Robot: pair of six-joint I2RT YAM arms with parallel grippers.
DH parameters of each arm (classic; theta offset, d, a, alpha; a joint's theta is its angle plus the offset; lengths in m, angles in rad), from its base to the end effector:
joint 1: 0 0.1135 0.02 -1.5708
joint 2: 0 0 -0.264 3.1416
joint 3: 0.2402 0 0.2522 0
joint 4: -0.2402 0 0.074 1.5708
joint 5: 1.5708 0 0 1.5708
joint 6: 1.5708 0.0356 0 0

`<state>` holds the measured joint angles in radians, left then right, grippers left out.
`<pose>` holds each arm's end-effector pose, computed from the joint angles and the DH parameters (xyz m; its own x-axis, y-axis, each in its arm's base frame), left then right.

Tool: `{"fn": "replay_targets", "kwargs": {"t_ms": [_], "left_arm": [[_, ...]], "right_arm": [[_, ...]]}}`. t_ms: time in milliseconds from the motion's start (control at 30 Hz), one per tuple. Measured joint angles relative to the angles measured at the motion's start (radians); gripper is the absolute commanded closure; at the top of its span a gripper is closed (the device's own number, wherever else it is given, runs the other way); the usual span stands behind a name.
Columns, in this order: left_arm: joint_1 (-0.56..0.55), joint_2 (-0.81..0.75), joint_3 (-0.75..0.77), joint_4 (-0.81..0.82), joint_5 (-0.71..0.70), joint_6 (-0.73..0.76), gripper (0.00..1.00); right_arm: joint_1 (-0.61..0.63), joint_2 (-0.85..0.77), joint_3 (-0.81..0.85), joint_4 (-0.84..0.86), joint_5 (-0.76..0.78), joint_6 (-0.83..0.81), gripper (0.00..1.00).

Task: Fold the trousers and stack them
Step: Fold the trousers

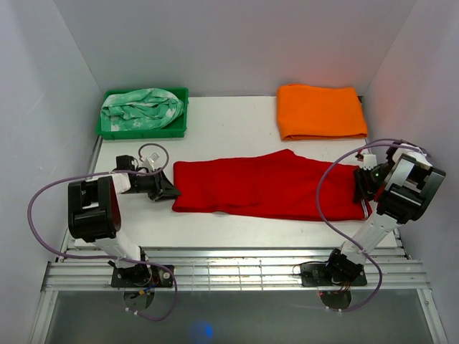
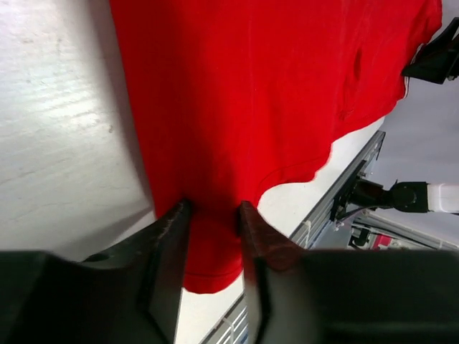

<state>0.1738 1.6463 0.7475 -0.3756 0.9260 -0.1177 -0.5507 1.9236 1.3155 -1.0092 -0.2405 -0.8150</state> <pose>0.2681 0.0182 0.1312 -0.9503 -0.2385 -0.2003 0.0145 0.6085 -0.7934 0.2954 -0.1715 0.1621 -0.9606 -0.2395 -0.1413 -0.2644 0.9441 0.1970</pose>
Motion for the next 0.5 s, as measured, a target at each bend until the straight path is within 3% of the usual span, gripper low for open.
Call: {"fn": "replay_targets", "kwargs": {"t_ms": [133,167,267,367,400,500], "left_arm": [[0.014,0.006,0.000,0.028,-0.029,-0.017,0.78],[0.023,0.004,0.000,0.030,-0.037,-0.014,0.90],[0.058,-0.024,-0.001,0.016,-0.071,0.002,0.95],[0.089,-0.065,0.006,-0.019,-0.101,0.032,0.84],[0.095,-0.071,0.013,-0.035,-0.109,0.045,0.72],[0.098,-0.073,0.056,-0.093,-0.140,0.098,0.54]], "right_arm": [[0.085,-0.013,-0.018,0.013,0.000,0.037,0.46],[0.109,-0.014,-0.018,0.016,-0.002,0.048,0.46],[0.164,-0.016,-0.013,0.021,-0.013,0.080,0.39],[0.189,-0.016,0.037,0.015,-0.022,0.105,0.35],[0.190,-0.017,0.074,0.013,-0.025,0.112,0.35],[0.189,-0.028,0.230,0.011,-0.062,0.154,0.37]]}}
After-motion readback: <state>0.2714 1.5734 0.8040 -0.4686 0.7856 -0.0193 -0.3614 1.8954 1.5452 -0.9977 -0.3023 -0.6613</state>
